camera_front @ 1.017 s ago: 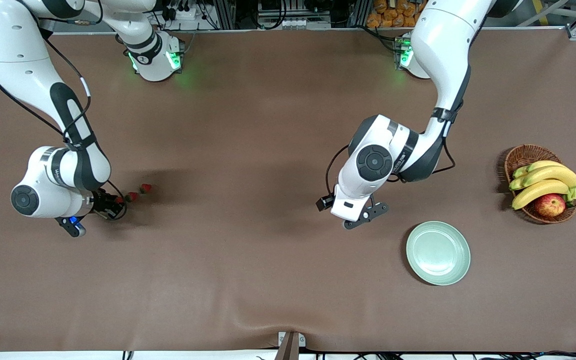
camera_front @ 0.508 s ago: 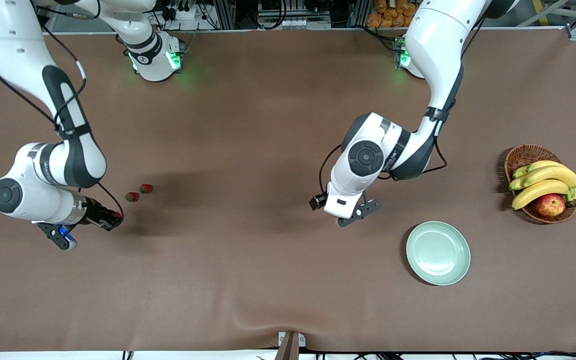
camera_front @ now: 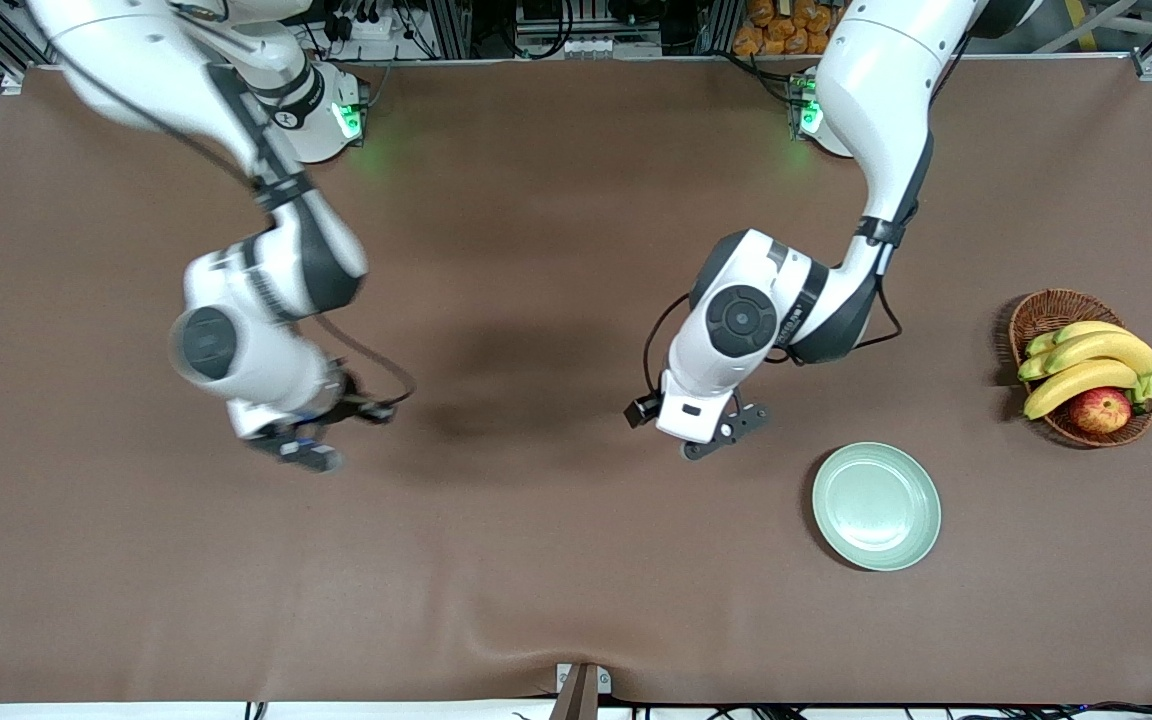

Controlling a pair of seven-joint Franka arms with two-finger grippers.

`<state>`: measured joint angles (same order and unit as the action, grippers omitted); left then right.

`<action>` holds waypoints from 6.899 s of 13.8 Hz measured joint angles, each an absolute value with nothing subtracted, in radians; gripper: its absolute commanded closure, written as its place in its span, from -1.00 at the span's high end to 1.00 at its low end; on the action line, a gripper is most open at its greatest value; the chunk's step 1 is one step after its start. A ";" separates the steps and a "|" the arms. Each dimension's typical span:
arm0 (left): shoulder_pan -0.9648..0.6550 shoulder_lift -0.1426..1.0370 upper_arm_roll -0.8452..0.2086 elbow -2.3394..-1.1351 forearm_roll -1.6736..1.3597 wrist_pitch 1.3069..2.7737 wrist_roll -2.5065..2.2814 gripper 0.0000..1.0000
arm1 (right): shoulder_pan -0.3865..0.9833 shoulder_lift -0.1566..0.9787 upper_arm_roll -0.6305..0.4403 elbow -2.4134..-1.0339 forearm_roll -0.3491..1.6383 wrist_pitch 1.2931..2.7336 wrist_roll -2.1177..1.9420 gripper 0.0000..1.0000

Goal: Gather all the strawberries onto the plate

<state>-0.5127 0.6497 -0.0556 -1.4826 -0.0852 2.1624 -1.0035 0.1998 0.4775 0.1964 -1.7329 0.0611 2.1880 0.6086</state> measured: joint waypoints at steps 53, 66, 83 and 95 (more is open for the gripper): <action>-0.906 0.934 0.054 -1.364 0.138 2.492 -0.906 -0.04 | -0.115 0.520 0.056 -1.936 0.057 2.214 0.700 0.86; -0.897 0.936 0.071 -1.356 0.139 2.493 -1.082 -1.00 | -0.122 0.550 0.052 -1.936 0.056 2.213 0.696 -0.07; -0.163 0.775 0.087 -1.354 0.139 2.036 -1.117 -1.00 | -0.039 0.488 0.080 -1.752 0.056 2.164 0.662 -0.73; -0.207 0.820 0.042 -1.345 0.139 2.160 -1.121 1.00 | 0.518 0.544 0.094 -1.702 0.058 2.273 0.674 -0.52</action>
<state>-0.2066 0.8198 0.0424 -1.3454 0.1388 2.1602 -1.1207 0.5185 0.5442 0.0938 -1.7018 0.0578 2.2725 0.6737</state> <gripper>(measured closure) 0.123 0.692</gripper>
